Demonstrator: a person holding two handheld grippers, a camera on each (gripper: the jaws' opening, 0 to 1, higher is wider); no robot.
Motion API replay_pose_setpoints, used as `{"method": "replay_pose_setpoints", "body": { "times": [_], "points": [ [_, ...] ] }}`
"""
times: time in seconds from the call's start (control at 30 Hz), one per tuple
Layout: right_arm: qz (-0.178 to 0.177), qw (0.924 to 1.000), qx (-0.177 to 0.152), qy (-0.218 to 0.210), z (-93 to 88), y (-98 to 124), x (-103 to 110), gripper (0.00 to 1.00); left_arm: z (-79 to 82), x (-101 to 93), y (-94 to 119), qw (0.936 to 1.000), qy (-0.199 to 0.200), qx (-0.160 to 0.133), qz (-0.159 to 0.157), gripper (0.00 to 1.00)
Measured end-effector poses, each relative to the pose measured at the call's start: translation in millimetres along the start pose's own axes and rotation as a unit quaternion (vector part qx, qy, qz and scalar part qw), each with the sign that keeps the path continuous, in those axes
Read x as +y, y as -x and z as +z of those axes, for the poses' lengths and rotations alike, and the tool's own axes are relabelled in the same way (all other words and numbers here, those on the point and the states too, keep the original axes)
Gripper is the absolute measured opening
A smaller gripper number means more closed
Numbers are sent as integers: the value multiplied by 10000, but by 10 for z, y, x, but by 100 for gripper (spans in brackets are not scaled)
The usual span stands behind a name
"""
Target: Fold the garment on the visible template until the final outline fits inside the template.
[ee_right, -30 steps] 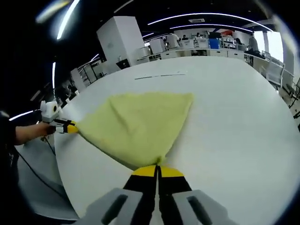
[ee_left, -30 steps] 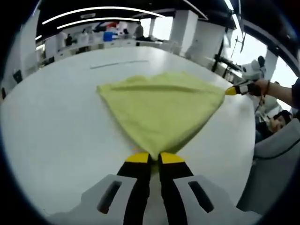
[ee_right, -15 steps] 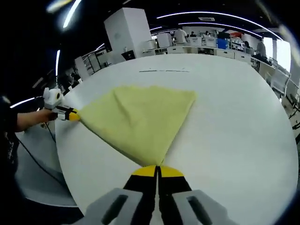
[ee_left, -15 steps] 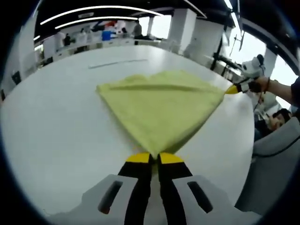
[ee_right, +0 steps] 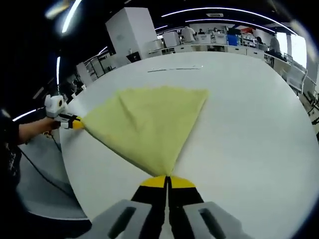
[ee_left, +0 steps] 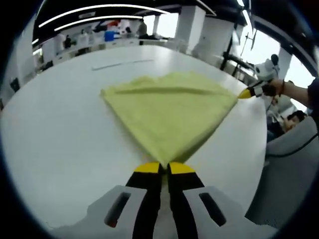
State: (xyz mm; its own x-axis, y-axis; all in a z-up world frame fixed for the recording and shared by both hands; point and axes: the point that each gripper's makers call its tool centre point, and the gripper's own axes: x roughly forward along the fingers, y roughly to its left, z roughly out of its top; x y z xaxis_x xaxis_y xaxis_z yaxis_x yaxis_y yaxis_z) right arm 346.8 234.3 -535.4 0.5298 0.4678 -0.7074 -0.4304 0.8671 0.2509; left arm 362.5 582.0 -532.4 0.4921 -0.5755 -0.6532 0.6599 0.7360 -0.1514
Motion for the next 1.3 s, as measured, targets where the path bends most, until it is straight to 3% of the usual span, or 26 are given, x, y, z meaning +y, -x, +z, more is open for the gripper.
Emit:
{"method": "replay_pose_setpoints", "body": {
  "times": [0.5, 0.9, 1.0, 1.07, 1.17, 1.3],
  "points": [
    [-6, 10000, 22, -25, -72, 37, 114, 0, -158, 12, 101, 9997, -128, 191, 107, 1],
    [-67, 10000, 30, -66, -89, 36, 154, 0, -198, 18, 133, 9988, -246, 311, 273, 3],
    [-78, 9993, 40, -359, -79, 7, 121, 0, -211, 48, 149, 9986, -231, 320, 350, 6],
    [-222, 9988, -75, -431, -36, 33, 124, 5, -188, 36, 159, 9992, 93, 216, 309, 13],
    [-229, 9983, -141, -520, -6, 22, 73, 19, -125, 25, 204, 9989, 173, 143, 406, 21],
    [-273, 9981, -257, -488, 80, 48, 106, 37, -71, 38, 250, 9970, 582, 70, 500, 32]
  ]
}}
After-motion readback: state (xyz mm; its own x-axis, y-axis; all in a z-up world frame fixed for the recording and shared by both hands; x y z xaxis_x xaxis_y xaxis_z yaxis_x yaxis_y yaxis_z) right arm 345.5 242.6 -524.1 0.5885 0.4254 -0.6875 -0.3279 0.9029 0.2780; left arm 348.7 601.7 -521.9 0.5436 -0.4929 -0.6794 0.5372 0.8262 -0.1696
